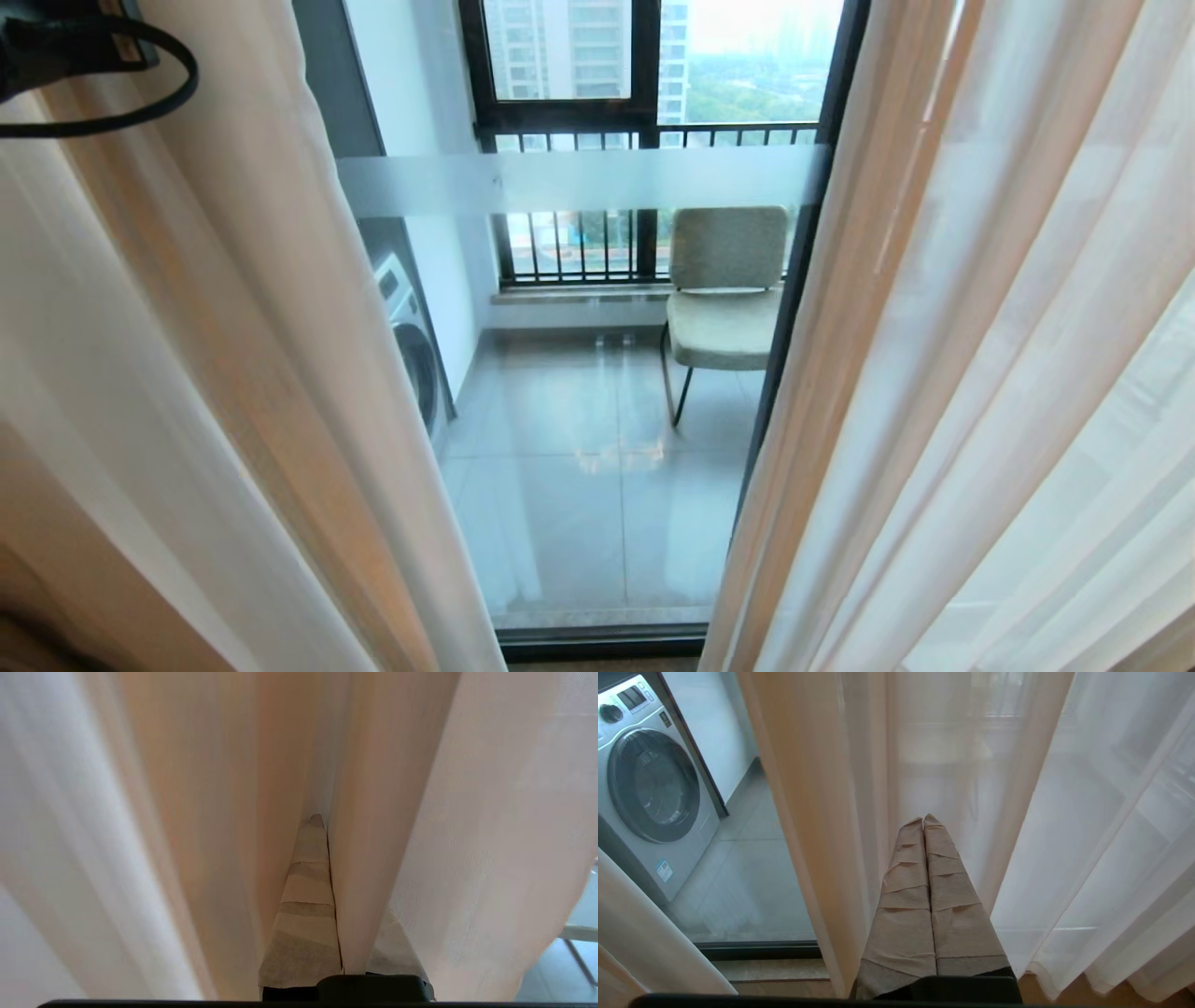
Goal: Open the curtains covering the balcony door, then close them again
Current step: Pull the inner curtains open on both sides
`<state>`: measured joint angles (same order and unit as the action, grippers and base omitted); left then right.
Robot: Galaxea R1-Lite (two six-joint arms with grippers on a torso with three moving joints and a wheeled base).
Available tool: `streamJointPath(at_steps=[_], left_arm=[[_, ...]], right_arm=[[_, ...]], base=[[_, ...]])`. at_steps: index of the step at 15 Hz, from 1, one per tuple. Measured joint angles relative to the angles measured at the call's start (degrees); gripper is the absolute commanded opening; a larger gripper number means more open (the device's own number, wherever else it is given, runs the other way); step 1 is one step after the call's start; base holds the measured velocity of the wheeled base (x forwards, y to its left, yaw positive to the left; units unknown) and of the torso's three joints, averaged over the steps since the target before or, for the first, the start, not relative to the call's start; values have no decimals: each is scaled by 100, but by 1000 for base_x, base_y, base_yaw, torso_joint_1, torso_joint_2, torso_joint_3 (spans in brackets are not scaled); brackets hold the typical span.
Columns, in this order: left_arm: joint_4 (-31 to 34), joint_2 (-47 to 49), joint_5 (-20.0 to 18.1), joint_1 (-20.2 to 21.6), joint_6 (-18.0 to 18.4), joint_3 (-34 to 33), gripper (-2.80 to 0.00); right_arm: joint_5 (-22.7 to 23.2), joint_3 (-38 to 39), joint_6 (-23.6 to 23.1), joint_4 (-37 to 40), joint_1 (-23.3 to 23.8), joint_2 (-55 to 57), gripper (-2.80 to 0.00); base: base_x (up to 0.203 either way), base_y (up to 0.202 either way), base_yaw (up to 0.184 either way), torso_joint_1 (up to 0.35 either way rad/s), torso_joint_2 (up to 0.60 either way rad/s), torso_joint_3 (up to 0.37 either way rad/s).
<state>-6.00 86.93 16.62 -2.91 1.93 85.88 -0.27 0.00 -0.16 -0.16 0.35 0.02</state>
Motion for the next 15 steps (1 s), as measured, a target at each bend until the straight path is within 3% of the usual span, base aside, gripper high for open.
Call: streamJointPath(at_steps=[15], left_arm=[[16, -336, -13, 151, 0, -355, -280]], right_arm=[[0, 0, 0, 0, 0, 0, -280]], base=[[0, 191, 1, 3, 2, 3]])
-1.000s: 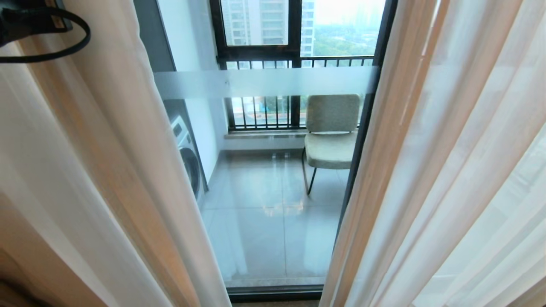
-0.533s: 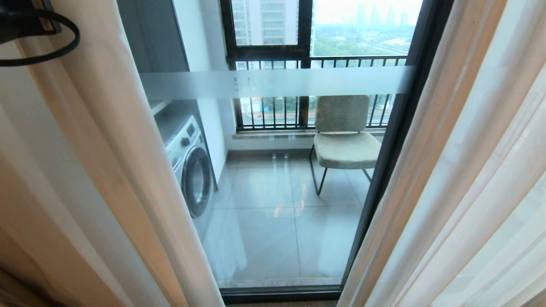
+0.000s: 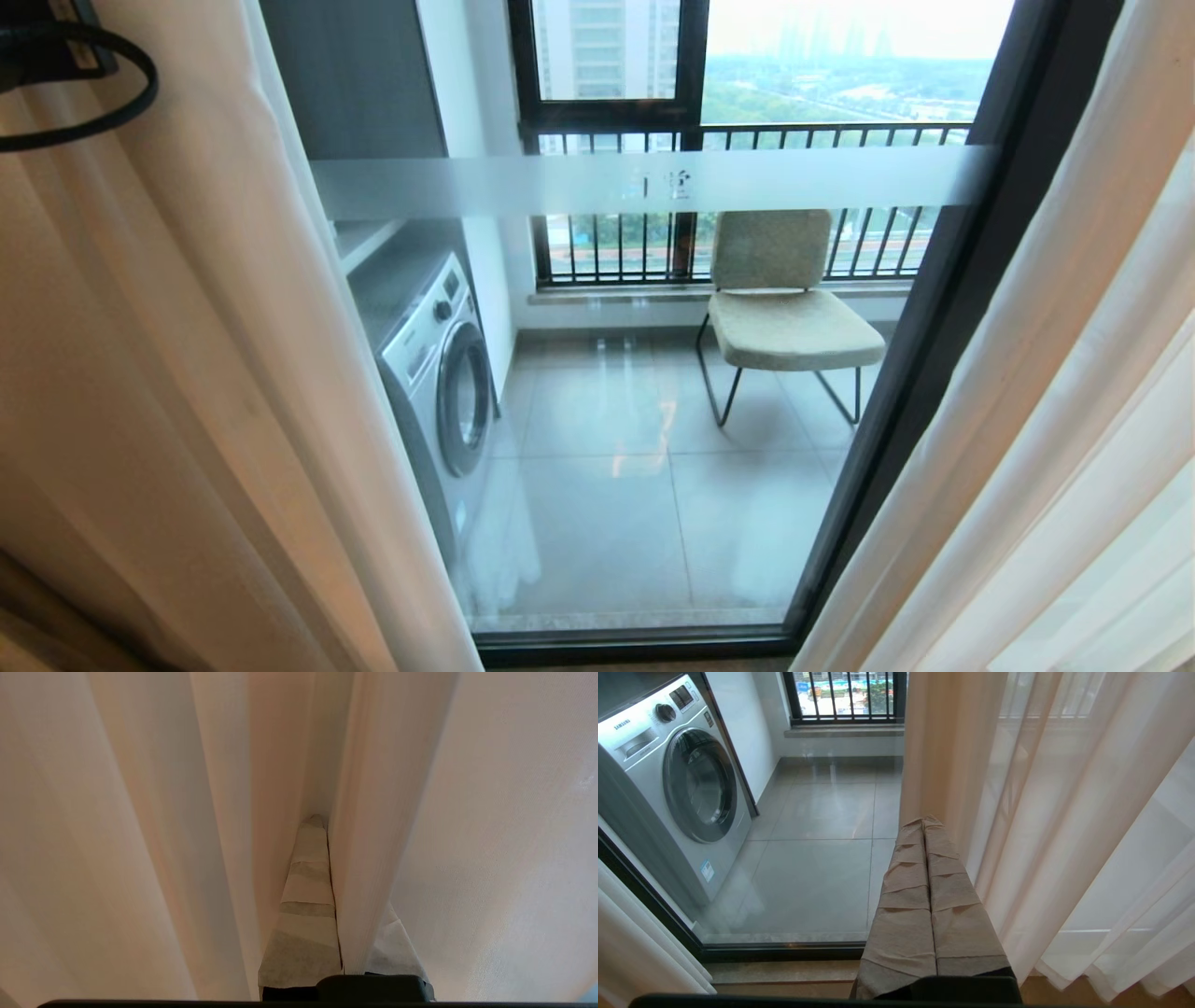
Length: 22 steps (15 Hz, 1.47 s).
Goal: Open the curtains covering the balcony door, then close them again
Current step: Pull the inner curtains open on both sides
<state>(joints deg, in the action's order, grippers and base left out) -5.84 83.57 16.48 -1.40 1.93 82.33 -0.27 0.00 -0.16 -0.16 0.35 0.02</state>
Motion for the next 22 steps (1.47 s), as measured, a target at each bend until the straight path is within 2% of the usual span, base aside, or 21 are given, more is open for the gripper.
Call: streamJointPath(at_steps=[5, 10, 18, 22], left_arm=[[-5, -140, -9, 0, 0, -138, -280], [22, -310, -22, 123, 0, -233, -280], [2, -400, -93, 1071, -4, -202, -280], [0, -312, -434, 1705, -49, -187, -280]], right_arm=[[2, 0, 0, 0, -2, 0, -280], [-2, 0, 0, 0, -9, 0, -280], [0, 0, 0, 0, 0, 0, -280], [0, 0, 0, 0, 0, 0, -280]], base=[[0, 183, -2, 2, 3, 1], [0, 20, 1, 0, 0, 0], [0, 0, 0, 0, 0, 0], [0, 0, 0, 0, 0, 0]])
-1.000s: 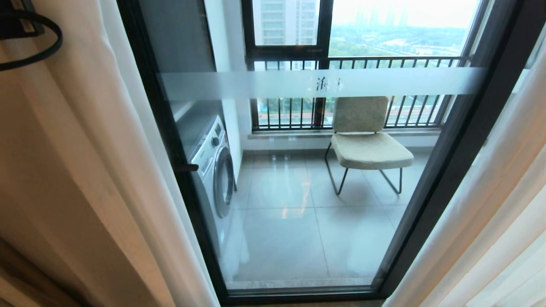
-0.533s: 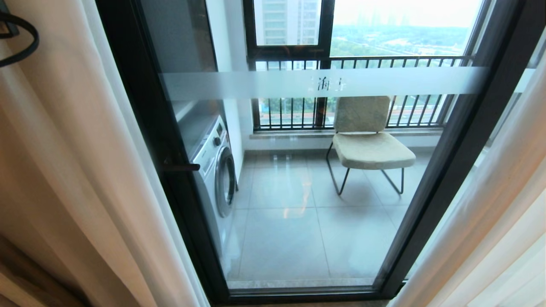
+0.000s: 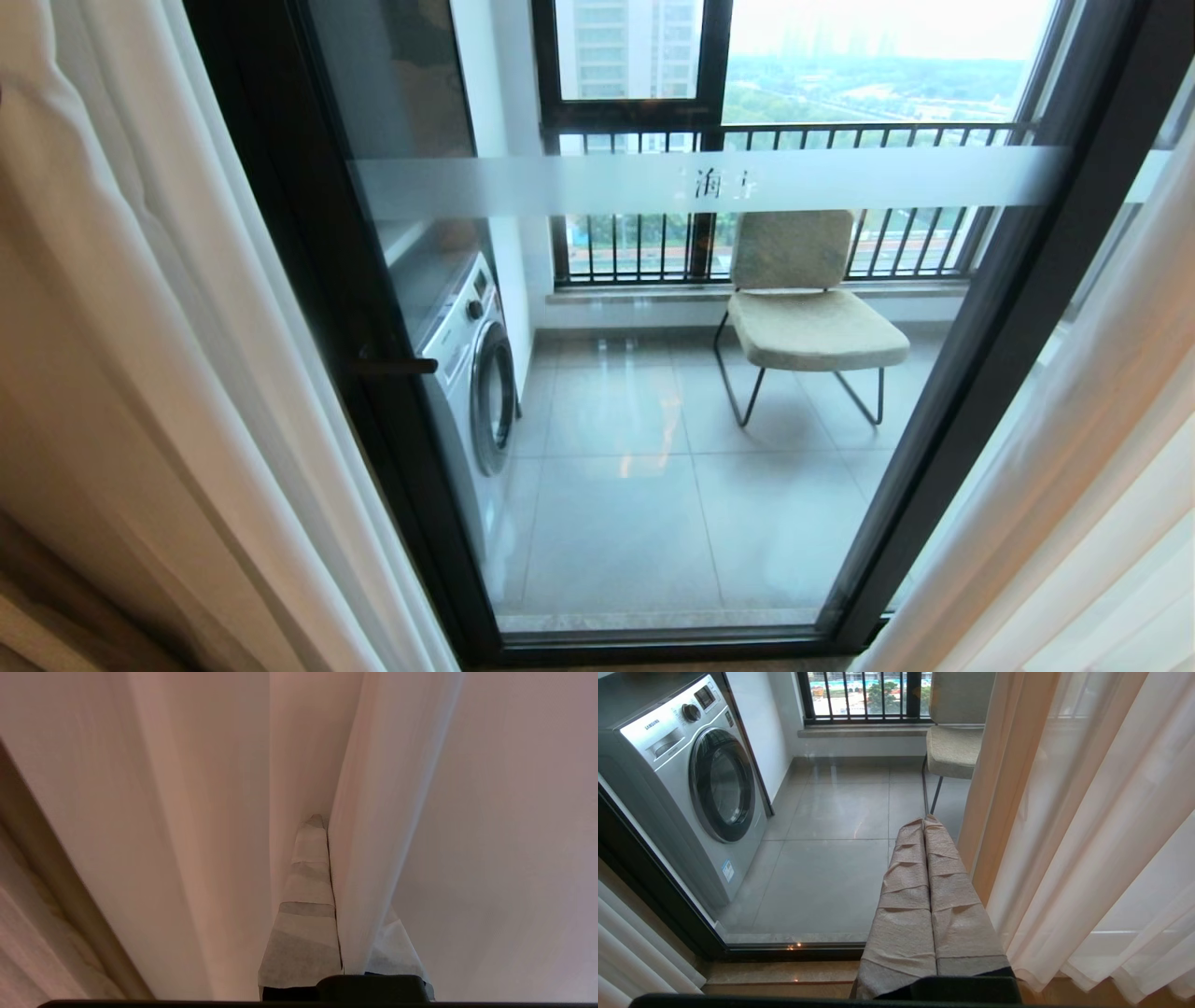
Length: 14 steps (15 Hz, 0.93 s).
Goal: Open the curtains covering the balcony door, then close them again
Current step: Pull the inner curtains open on both sides
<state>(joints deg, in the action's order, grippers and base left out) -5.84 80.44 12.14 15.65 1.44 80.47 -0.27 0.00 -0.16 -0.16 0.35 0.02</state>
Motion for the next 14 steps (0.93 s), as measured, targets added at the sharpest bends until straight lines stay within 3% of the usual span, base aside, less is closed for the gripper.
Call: streamJointPath(at_steps=[5, 14], left_arm=[[-30, 280, -594, 789, -62, 91, -280], [-20, 1506, -1318, 2410, -81, 1208, -280]], right_arm=[[2, 0, 0, -2, 0, 0, -280], [0, 0, 0, 0, -2, 0, -280]], base=[[0, 0, 0, 0, 0, 0], [0, 0, 0, 0, 0, 0]])
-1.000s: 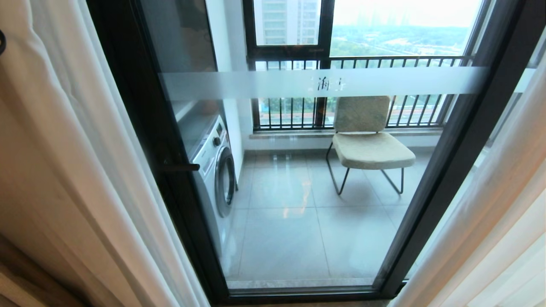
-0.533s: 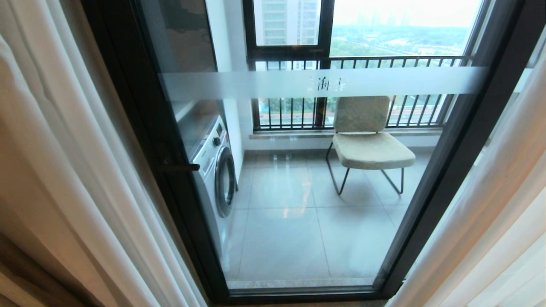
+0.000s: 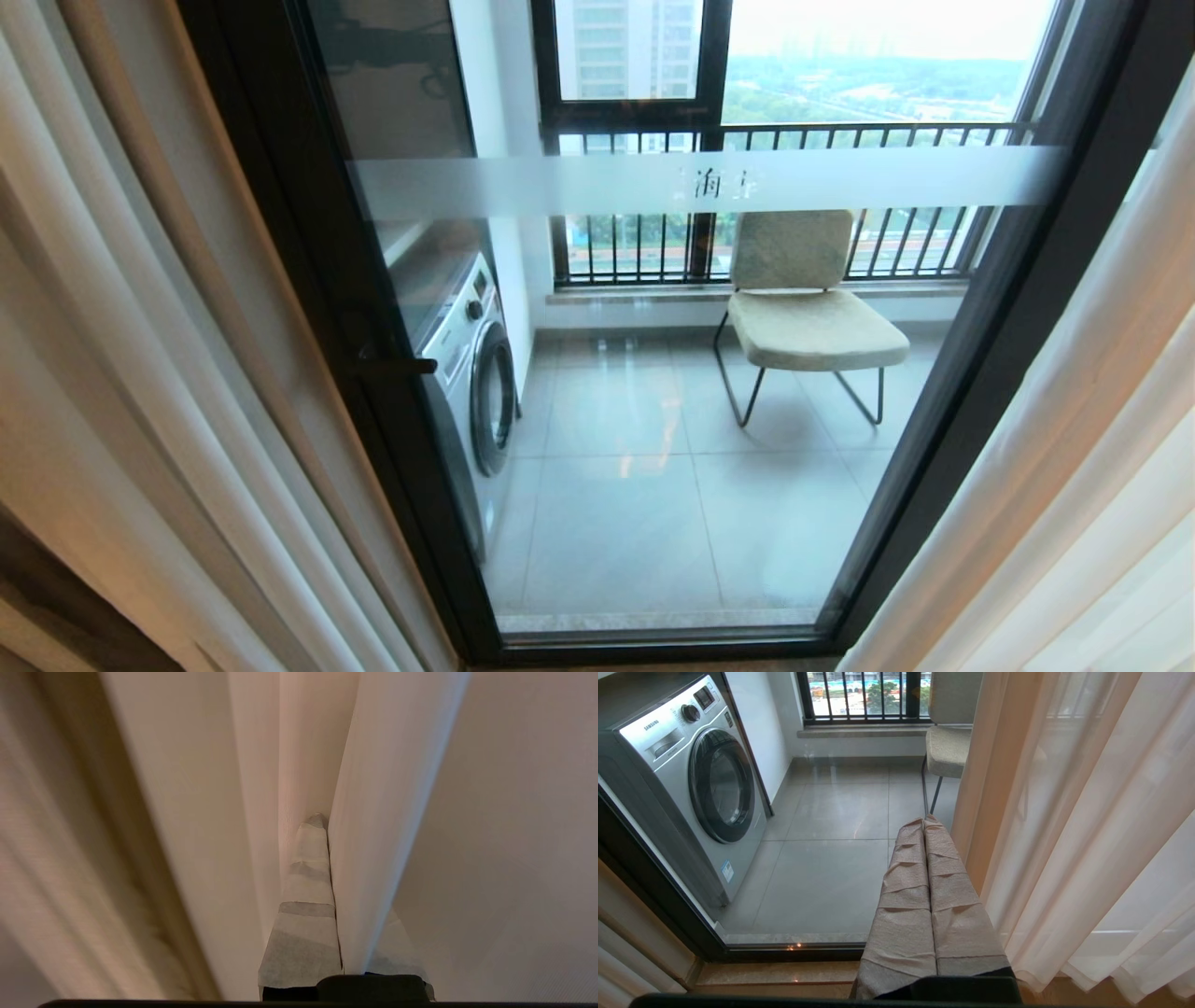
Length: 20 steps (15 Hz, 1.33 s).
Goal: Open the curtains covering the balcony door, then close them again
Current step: Pull the inner curtains open on both sides
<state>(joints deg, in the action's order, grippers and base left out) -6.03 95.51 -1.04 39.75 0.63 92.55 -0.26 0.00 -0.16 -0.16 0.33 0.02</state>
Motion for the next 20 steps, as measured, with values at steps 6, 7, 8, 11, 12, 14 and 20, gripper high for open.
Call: streamJointPath(at_steps=[6, 7, 8, 11, 12, 14, 20], left_arm=[[329, 901, -521, 1225, -1, 944, -280], [396, 1084, -628, 1401, -1, 1187, -280], [437, 1263, -713, 1584, -1, 1404, -280], [499, 1584, -815, 1917, 5, 1690, -280], [538, 1612, -919, 1943, 0, 1695, -280], [566, 1599, -1046, 1951, -4, 1680, -280], [699, 1234, -1094, 1779, -6, 1627, -280]], right_arm=[[0, 0, 1, -1, 0, 0, -280], [0, 0, 1, 0, 0, 0, -280], [0, 0, 2, -2, 0, 0, -280], [2, 0, 0, 0, 1, 0, -280], [0, 0, 2, 0, 2, 0, -280], [0, 0, 0, 0, 2, 0, -280], [4, 0, 0, -4, 0, 0, -280]], base=[[0, 0, 0, 0, 0, 0], [0, 0, 0, 0, 0, 0], [0, 0, 0, 0, 0, 0], [0, 0, 0, 0, 0, 0], [0, 0, 0, 0, 0, 0], [0, 0, 0, 0, 0, 0], [0, 0, 0, 0, 0, 0]])
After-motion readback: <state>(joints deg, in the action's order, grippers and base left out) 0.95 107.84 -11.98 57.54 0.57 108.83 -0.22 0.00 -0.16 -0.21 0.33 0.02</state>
